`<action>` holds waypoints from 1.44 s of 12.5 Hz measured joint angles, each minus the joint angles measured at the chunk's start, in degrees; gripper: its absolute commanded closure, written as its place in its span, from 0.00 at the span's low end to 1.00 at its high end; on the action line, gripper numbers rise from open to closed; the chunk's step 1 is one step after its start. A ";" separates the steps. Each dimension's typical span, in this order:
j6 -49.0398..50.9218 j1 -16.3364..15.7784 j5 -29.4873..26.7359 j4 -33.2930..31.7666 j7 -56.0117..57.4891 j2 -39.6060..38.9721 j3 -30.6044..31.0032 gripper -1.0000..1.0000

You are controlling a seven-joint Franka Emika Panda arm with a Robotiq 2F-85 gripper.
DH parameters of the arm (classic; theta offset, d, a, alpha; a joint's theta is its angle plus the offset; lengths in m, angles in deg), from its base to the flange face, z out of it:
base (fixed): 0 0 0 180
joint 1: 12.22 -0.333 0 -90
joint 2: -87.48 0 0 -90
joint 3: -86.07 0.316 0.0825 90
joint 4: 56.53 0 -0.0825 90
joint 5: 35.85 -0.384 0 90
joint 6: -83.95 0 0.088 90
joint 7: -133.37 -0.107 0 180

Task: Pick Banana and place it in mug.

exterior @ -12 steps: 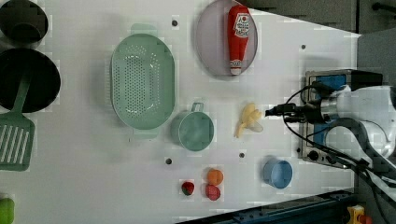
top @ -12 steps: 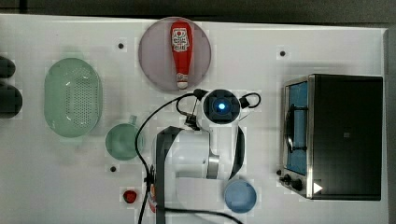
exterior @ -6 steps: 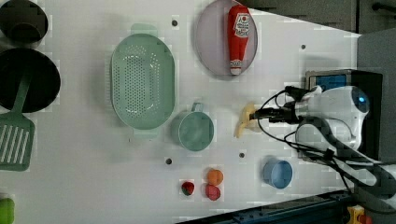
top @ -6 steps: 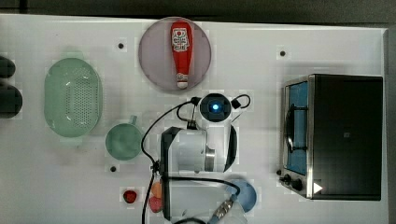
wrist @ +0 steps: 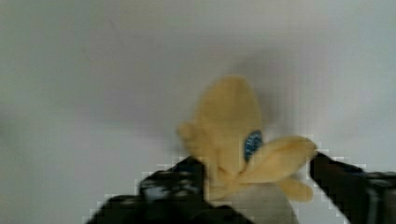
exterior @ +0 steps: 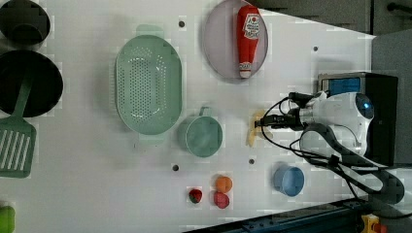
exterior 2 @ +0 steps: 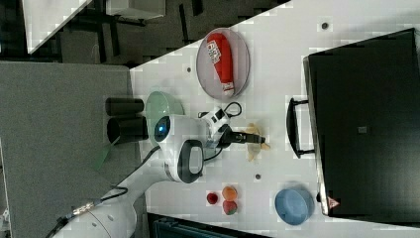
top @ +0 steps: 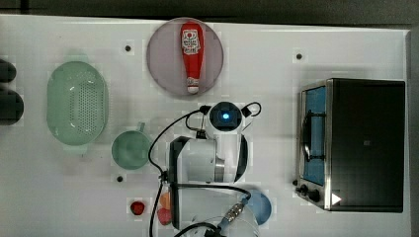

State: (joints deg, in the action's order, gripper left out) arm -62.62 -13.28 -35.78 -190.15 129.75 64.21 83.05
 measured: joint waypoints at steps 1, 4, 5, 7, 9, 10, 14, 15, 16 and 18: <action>-0.11 -0.57 0.29 0.00 0.00 0.13 -0.06 0.65; -0.78 -0.94 -0.94 0.67 0.08 0.87 0.13 0.65; -0.78 -0.80 -0.97 -0.34 0.08 2.45 0.06 0.65; 1.06 -0.83 -1.23 -1.57 0.06 6.84 -0.23 0.65; 4.95 -0.43 -0.13 -1.79 0.06 12.92 -0.07 0.65; 8.81 -0.12 0.50 -1.23 0.06 16.56 0.00 0.65; 25.32 0.81 -0.34 7.27 -1.20 26.84 0.85 0.65; 27.98 0.64 0.16 10.41 -1.43 28.28 1.29 0.65; 29.78 0.87 0.06 12.20 -2.21 30.38 2.41 0.65; 32.84 0.85 -1.17 14.10 -5.96 34.41 5.30 0.65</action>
State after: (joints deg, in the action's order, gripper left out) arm -29.77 -12.43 -36.95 -176.05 123.79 98.62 88.35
